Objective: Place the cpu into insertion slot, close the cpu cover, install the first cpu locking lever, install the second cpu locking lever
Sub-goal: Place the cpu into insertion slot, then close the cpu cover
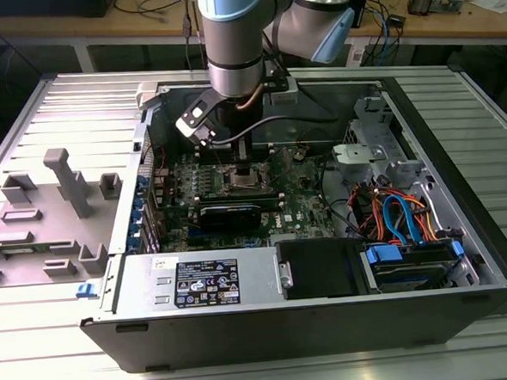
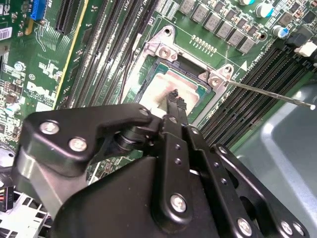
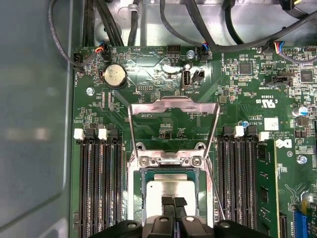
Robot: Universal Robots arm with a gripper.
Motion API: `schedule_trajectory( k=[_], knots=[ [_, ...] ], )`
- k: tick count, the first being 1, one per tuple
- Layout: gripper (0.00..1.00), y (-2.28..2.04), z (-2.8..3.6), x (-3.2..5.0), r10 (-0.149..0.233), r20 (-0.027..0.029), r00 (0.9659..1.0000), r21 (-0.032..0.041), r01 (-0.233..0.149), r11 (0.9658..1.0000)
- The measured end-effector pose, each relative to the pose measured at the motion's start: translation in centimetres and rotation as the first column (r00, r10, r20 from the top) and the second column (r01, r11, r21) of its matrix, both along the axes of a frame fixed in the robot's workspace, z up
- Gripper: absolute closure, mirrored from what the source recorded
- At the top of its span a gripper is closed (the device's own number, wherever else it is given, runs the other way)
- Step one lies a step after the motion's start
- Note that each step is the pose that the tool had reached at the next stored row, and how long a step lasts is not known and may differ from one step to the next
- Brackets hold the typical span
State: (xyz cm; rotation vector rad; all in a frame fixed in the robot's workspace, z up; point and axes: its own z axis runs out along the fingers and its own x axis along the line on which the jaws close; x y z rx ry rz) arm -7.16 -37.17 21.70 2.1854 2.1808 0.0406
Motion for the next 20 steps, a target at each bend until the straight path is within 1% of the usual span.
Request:
schedule_trajectory(
  k=[16,18,20],
  knots=[
    [0.89,0.00,0.00,0.08,0.000,0.0000,1.0000,0.0001,0.000,1.0000],
    [0.89,0.01,0.04,0.08,0.000,0.0001,1.0000,0.0002,0.000,1.0000],
    [0.89,0.01,0.22,0.08,0.000,0.0000,1.0000,0.0001,0.000,1.0000]
  ],
)
